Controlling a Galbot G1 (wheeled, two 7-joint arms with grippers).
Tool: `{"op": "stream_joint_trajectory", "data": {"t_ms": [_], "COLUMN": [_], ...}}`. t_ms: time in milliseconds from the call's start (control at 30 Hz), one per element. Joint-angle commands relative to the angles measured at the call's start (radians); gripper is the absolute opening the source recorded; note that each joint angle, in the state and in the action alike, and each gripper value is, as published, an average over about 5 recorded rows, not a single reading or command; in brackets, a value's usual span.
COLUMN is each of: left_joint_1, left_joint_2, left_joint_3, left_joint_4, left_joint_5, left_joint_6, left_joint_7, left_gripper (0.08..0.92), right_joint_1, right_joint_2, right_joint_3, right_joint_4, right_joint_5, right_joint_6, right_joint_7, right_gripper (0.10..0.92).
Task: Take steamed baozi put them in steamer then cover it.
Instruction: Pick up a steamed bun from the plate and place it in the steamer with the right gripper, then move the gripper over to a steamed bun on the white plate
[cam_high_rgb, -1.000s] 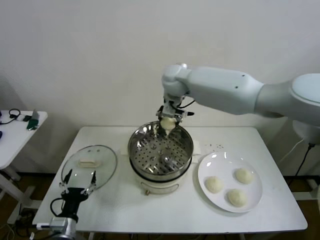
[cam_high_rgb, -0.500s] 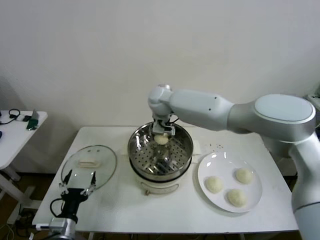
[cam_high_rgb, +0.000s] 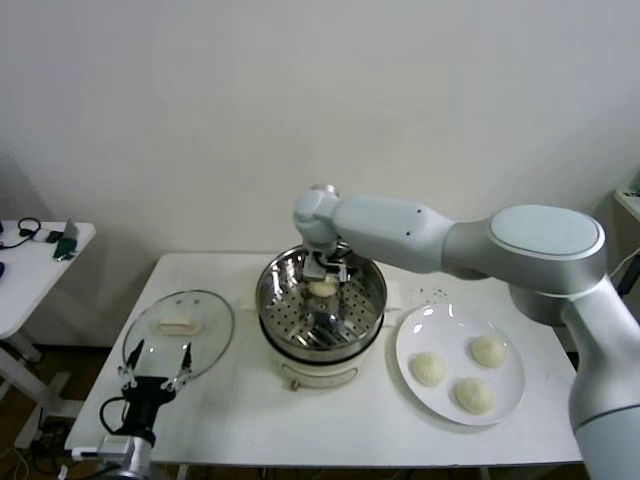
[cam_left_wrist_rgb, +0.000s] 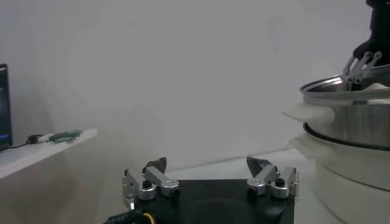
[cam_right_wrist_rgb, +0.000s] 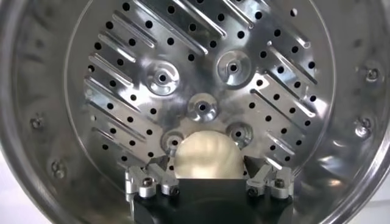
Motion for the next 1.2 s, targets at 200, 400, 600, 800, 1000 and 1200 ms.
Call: {"op": "stream_joint_trajectory", "data": {"t_ms": [200, 400, 600, 800, 1000, 1200], "left_joint_1": [-0.003, -0.001, 0.009, 0.014, 0.016, 0.023], "left_joint_2": [0.001, 0.005, 0.012, 0.013, 0.013, 0.011], "left_joint_3": [0.005, 0.008, 0.01, 0.016, 0.017, 0.014], "left_joint_4": [-0.007, -0.011, -0.015, -0.019, -0.025, -0.025], "left_joint_5": [-0.001, -0.003, -0.01, -0.012, -0.011, -0.009], "left_joint_6": [0.004, 0.003, 0.0, -0.001, 0.002, 0.001], "left_joint_7": [0.0, -0.001, -0.002, -0.001, -0.001, -0.001], "left_gripper": [0.823, 0.823, 0.823, 0.823, 0.823, 0.823], "right_joint_1": [0.173, 0.324, 0.422, 0.399, 0.304, 0.111], "right_joint_2": [-0.146, -0.375, -0.594, -0.787, -0.893, -0.928], "right_joint_3": [0.013, -0.084, -0.234, -0.301, -0.313, -0.224], "right_joint_4": [0.168, 0.315, 0.457, 0.548, 0.57, 0.563], "right_joint_5": [0.145, 0.407, 0.73, 0.862, 0.822, 0.752], "right_joint_6": [-0.048, -0.211, -0.527, -0.692, -0.71, -0.72], "right_joint_7": [-0.018, 0.041, 0.167, 0.17, 0.162, 0.162], "right_gripper": [0.823, 0.823, 0.823, 0.823, 0.823, 0.823]}}
